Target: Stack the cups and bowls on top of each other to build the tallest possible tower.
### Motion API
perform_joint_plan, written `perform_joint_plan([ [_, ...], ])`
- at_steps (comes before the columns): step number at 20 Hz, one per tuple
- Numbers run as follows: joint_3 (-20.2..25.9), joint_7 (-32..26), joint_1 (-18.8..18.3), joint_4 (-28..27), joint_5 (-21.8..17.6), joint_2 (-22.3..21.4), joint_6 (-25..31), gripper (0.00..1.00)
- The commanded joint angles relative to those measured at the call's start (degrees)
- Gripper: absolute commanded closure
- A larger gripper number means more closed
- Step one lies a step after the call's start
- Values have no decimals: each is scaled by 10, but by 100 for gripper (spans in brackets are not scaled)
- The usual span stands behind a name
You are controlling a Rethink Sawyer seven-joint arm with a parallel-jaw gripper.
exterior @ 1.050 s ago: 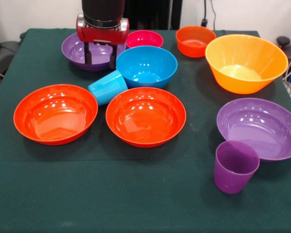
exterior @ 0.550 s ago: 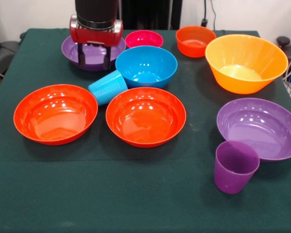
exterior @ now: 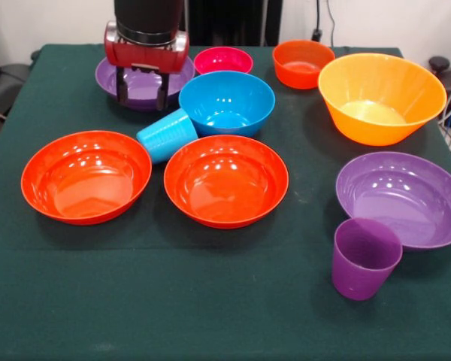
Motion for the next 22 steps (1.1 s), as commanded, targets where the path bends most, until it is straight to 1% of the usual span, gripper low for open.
perform_joint_plan([
  [1,15,127,43,-39,29,53,-25,0],
  [7,0,151,72,-60,49,63,-16,0],
  [13,-11,169,92,-82,57,74,-9,0],
  [17,-20,180,102,-67,52,73,-39,0],
  [22,-35,175,109,-55,35,71,-48,0],
])
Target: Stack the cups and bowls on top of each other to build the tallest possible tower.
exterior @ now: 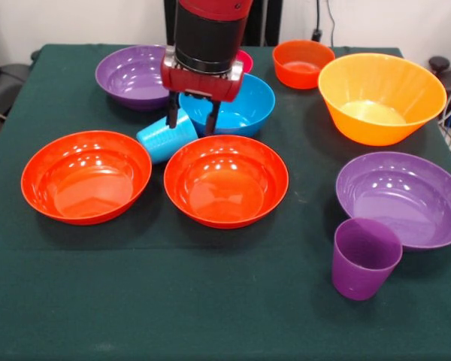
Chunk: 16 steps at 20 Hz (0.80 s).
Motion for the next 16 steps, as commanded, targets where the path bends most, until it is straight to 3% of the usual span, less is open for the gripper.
perform_joint_plan([
  [1,3,76,15,-6,-15,20,-38,0],
  [16,-18,72,20,38,-17,24,-69,0],
])
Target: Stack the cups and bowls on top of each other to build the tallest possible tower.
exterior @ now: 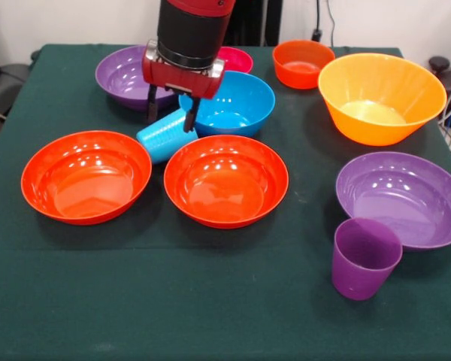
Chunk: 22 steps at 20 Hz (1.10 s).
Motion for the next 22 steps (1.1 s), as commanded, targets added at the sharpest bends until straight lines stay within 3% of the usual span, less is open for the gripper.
perform_joint_plan([
  [1,25,69,9,38,-14,19,-39,0],
  [22,24,101,14,113,2,10,-109,0],
])
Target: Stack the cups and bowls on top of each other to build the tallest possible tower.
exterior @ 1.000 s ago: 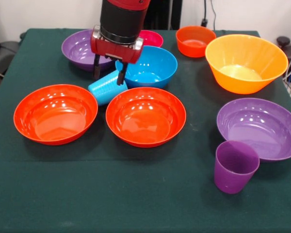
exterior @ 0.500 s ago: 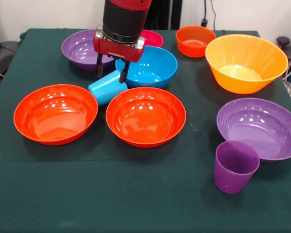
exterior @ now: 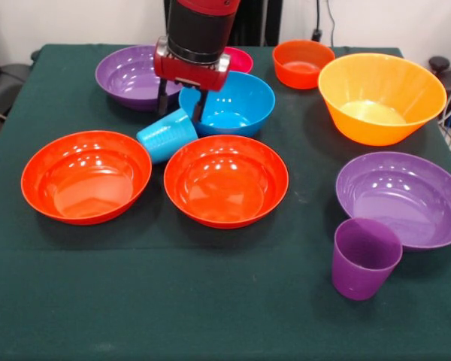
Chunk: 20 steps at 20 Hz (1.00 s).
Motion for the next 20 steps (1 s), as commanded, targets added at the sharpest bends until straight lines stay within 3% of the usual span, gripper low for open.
perform_joint_plan([
  [1,29,101,11,54,1,10,-67,0],
  [11,28,102,6,95,-2,20,-146,0],
  [20,23,98,8,96,3,34,-182,0],
])
